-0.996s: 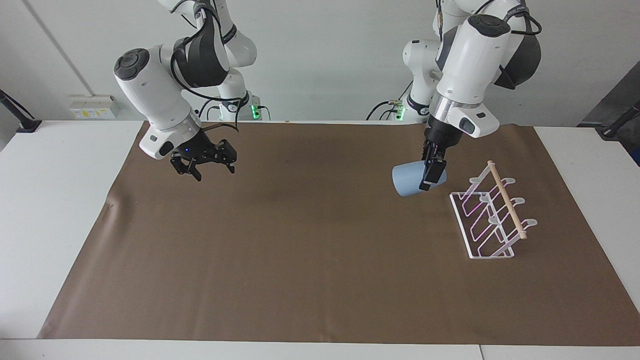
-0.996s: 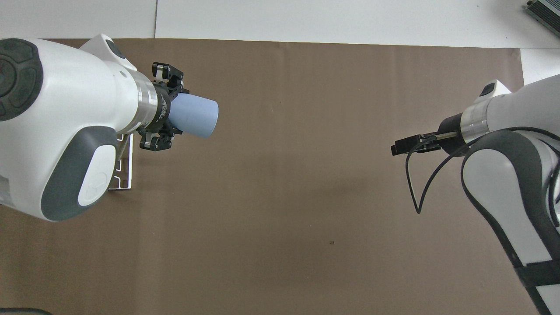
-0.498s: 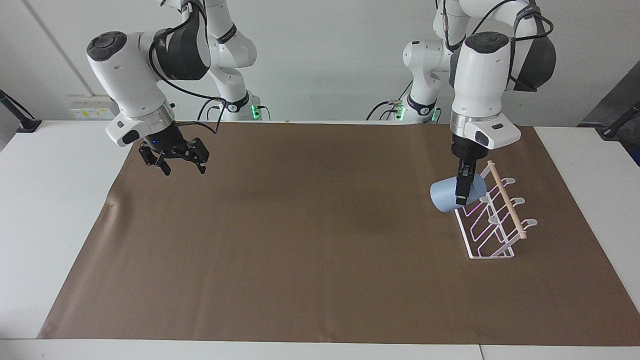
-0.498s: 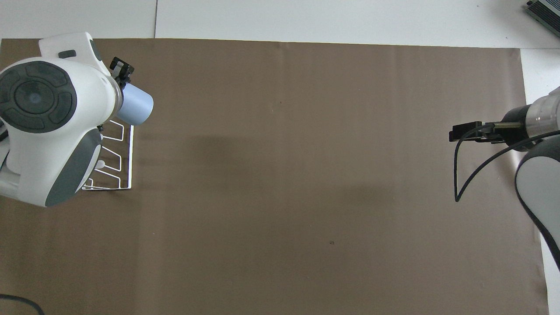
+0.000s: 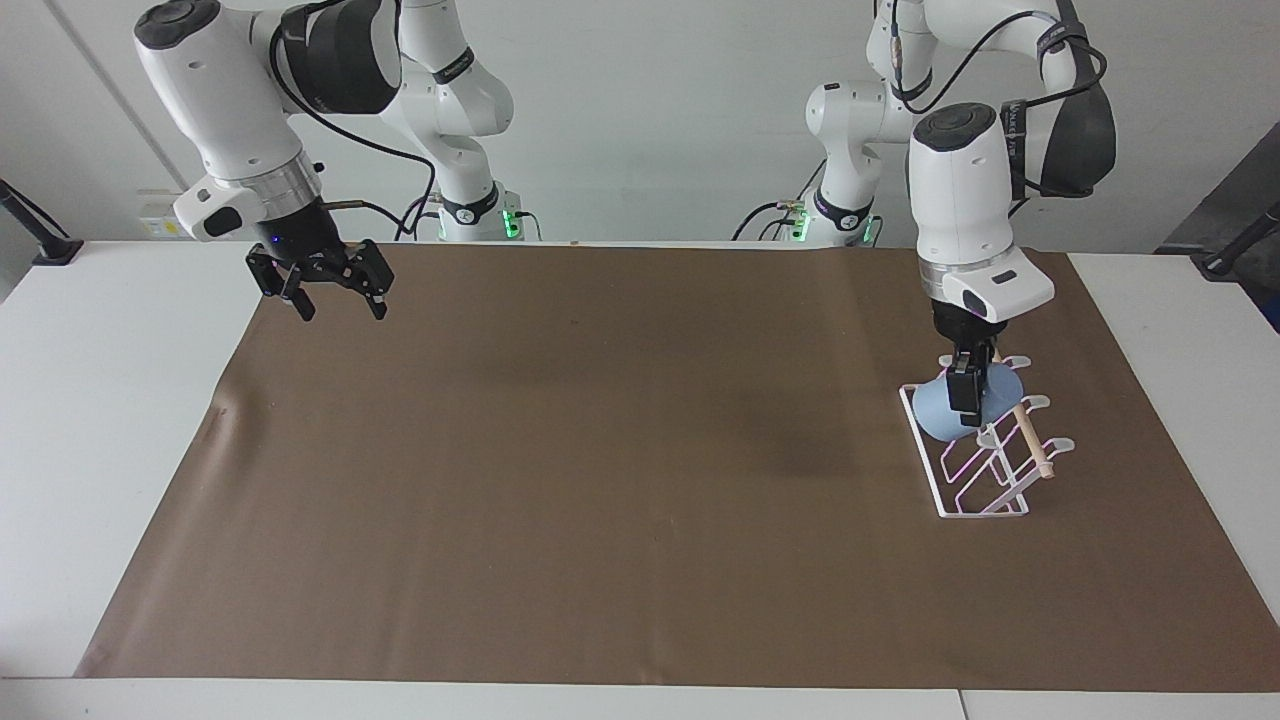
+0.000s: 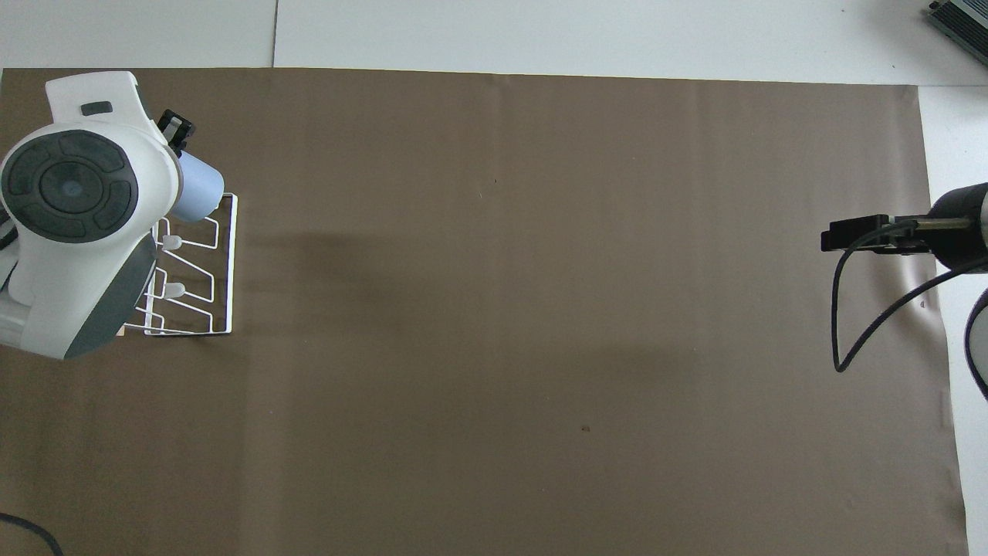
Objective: Hang cup on cup holder
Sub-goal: 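Carry the cup to the rack while the right gripper withdraws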
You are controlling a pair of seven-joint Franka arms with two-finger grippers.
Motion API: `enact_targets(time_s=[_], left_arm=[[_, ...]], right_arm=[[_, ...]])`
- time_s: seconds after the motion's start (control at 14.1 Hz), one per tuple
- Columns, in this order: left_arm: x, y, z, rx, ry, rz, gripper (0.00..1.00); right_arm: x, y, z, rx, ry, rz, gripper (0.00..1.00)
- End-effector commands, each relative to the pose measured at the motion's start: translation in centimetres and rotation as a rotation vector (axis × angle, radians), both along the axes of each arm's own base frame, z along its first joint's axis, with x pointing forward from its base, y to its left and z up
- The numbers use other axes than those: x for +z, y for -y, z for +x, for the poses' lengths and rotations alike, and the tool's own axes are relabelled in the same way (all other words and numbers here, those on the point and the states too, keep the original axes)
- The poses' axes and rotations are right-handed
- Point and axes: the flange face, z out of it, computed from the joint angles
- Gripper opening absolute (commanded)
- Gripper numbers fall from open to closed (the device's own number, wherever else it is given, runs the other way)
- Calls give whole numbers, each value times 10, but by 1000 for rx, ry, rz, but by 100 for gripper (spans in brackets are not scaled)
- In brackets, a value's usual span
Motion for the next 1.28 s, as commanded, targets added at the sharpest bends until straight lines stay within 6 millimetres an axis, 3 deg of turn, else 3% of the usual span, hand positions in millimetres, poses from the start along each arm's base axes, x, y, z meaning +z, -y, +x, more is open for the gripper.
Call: enact_targets(time_s=[0.0,0.36,0.71,0.85,1.21], left_arm=[[-12,-15,3,27,36,26,0],[-27,-17,2,24,56,27,0],[-46,-17,-7,16,52,40,0],[-53,-27,-9,23,41,51,0],[-66,-25,-13,8,32,45,0]], right_arm=[[25,22,-2,-53,-51,-33,100],[52,51,-21,-107,-108,-32,100],[39,52,-26,-116,-128,-15,100],[39,50,-26,-103,-120,-19,100],[35,53,-20,-148,-125,-17,100]])
